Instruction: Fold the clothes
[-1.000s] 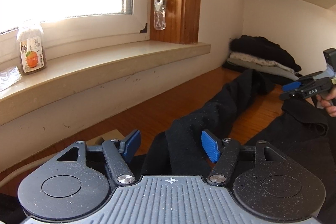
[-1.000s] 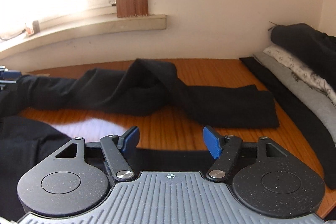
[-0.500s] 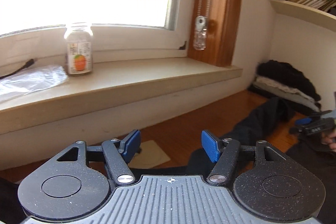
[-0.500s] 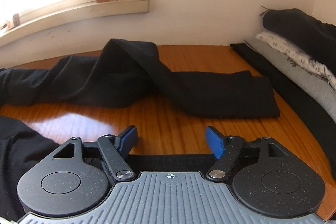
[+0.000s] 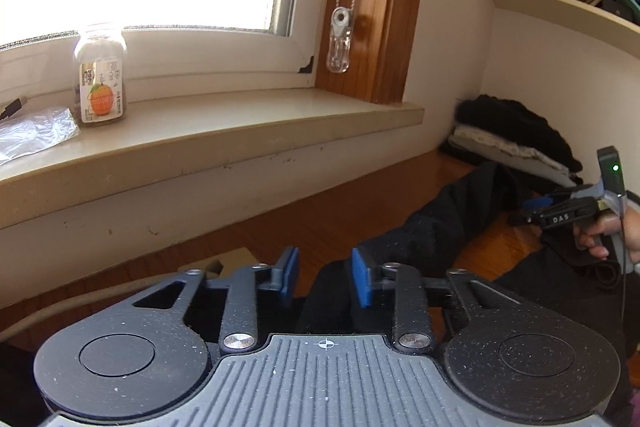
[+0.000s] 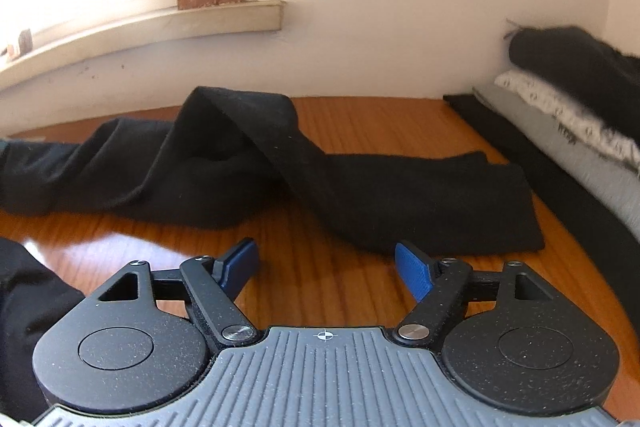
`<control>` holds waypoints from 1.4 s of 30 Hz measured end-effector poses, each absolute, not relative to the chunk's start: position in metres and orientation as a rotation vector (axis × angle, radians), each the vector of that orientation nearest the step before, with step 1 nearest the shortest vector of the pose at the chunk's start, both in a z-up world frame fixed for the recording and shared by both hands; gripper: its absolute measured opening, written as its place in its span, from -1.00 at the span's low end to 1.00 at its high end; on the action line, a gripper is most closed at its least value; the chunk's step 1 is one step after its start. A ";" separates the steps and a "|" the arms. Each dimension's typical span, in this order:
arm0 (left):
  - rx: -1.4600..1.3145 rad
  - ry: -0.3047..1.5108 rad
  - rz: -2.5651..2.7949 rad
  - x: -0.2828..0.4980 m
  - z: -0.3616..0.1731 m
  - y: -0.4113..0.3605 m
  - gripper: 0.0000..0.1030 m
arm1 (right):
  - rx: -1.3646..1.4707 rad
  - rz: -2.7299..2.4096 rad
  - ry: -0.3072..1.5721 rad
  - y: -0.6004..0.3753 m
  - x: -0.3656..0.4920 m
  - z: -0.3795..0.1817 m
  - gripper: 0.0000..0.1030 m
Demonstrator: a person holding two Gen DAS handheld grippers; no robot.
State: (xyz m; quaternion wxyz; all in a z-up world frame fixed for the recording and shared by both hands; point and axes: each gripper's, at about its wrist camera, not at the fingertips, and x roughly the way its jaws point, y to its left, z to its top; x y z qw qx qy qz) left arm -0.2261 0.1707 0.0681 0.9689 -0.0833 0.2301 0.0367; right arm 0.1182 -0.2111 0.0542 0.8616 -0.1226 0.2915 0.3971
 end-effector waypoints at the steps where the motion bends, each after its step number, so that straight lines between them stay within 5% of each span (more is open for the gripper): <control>1: -0.186 0.469 0.072 -0.223 0.069 0.171 -0.38 | -0.247 0.835 0.617 -0.212 0.119 0.054 0.46; 9: -0.205 0.562 0.077 -0.195 0.068 0.161 -0.22 | -0.245 0.831 0.615 -0.212 0.118 0.053 0.46; 11: -0.193 0.569 0.079 -0.191 0.067 0.157 -0.30 | -0.248 0.829 0.611 -0.212 0.117 0.053 0.46; 12: -0.186 0.564 0.076 -0.190 0.066 0.155 -0.61 | -0.249 0.828 0.608 -0.212 0.116 0.053 0.46; 13: -0.178 0.555 0.071 -0.190 0.066 0.152 -0.70 | -0.250 0.827 0.605 -0.212 0.115 0.053 0.46; 23: -0.196 0.552 0.060 -0.189 0.044 0.156 -0.74 | -0.196 0.821 0.506 -0.226 0.118 0.070 0.43; 29: -0.207 0.539 0.058 -0.189 0.049 0.158 -0.87 | -0.366 0.842 0.648 -0.191 0.159 0.073 -0.12; 33: -0.222 0.549 0.050 -0.187 0.054 0.164 -0.89 | -0.389 0.877 0.655 -0.163 0.173 0.081 -0.81; 42: -0.156 0.372 0.209 -0.196 0.102 0.170 -0.92 | -0.361 0.803 0.381 -0.138 0.182 0.112 -0.89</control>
